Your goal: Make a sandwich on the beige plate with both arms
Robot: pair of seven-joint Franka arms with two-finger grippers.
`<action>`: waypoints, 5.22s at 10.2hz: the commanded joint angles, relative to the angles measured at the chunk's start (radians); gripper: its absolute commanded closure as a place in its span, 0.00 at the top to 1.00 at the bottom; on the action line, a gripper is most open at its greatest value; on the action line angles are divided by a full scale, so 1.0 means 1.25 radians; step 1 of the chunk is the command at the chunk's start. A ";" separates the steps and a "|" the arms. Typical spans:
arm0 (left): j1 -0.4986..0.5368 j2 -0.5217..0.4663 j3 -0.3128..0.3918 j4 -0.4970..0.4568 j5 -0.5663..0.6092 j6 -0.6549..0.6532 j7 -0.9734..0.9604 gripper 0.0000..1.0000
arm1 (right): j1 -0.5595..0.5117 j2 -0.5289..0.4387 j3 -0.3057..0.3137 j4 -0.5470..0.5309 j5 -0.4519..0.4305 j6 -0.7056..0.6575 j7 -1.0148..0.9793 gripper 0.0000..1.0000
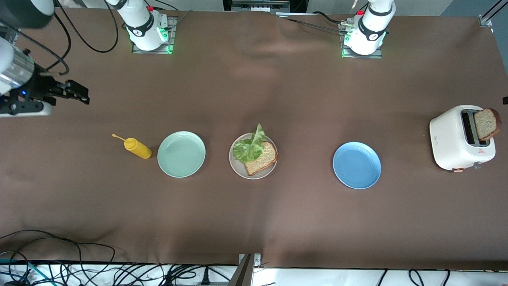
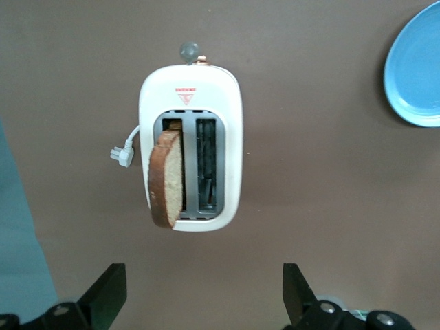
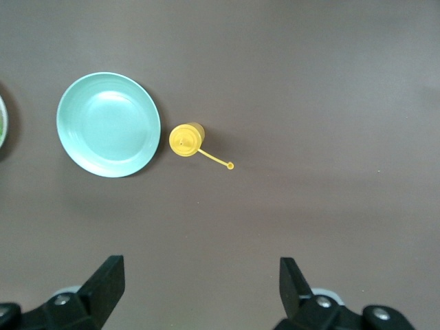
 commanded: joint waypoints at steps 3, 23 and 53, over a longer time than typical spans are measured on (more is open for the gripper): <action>0.055 0.101 -0.011 0.014 0.006 0.087 0.117 1.00 | -0.028 0.016 -0.021 0.042 0.021 -0.036 -0.038 1.00; 0.079 0.197 -0.063 0.255 -0.124 -0.233 0.136 0.00 | -0.028 0.015 -0.052 0.073 0.021 -0.062 -0.034 1.00; -0.521 0.375 -0.136 0.052 -0.883 0.330 -0.487 0.00 | -0.028 0.013 -0.052 0.073 0.021 -0.075 -0.032 1.00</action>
